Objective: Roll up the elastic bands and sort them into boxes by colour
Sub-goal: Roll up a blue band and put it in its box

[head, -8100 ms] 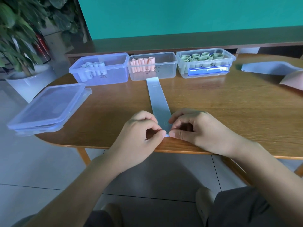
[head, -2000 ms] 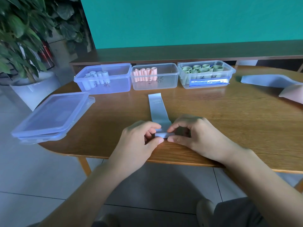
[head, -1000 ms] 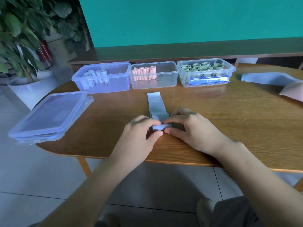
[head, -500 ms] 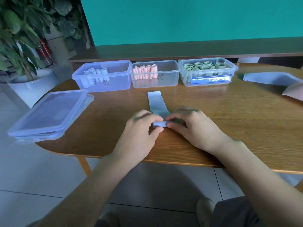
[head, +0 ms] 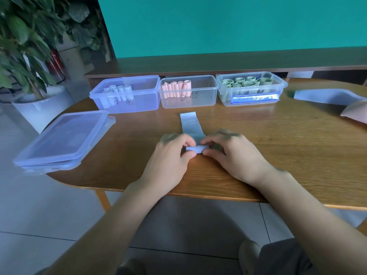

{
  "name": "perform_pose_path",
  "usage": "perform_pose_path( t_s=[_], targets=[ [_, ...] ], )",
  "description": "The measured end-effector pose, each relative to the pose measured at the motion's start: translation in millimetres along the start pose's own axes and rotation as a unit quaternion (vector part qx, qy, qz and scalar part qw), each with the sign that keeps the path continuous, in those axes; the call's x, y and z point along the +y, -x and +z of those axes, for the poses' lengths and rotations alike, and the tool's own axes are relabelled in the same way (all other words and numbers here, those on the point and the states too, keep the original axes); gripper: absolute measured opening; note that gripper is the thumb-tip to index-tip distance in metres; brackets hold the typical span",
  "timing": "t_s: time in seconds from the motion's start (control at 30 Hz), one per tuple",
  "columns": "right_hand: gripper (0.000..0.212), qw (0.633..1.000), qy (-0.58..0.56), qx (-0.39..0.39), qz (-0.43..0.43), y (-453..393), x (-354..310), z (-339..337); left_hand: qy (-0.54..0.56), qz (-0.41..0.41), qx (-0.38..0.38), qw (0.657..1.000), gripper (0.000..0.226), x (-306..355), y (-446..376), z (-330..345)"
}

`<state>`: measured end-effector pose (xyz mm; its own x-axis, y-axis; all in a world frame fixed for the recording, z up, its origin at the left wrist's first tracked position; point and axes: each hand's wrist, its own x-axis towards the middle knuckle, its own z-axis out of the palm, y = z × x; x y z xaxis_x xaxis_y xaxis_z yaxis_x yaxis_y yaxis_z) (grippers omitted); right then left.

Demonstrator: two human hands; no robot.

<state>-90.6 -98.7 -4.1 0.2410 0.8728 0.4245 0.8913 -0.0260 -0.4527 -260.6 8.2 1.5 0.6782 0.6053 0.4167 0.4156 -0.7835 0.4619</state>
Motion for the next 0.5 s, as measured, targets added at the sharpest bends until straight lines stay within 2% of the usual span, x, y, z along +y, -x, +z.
perform_pose_path(
  t_s=[0.33,0.5],
  targets=[
    [0.016,0.998,-0.051,-0.046,-0.005,24,-5,-14,0.001,0.02,0.0,1.0,0.014,4,36,-9],
    [0.018,0.997,-0.067,-0.034,0.0,23,-4,-12,-0.006,0.029,0.015,0.999,0.012,5,35,-8]
  ],
)
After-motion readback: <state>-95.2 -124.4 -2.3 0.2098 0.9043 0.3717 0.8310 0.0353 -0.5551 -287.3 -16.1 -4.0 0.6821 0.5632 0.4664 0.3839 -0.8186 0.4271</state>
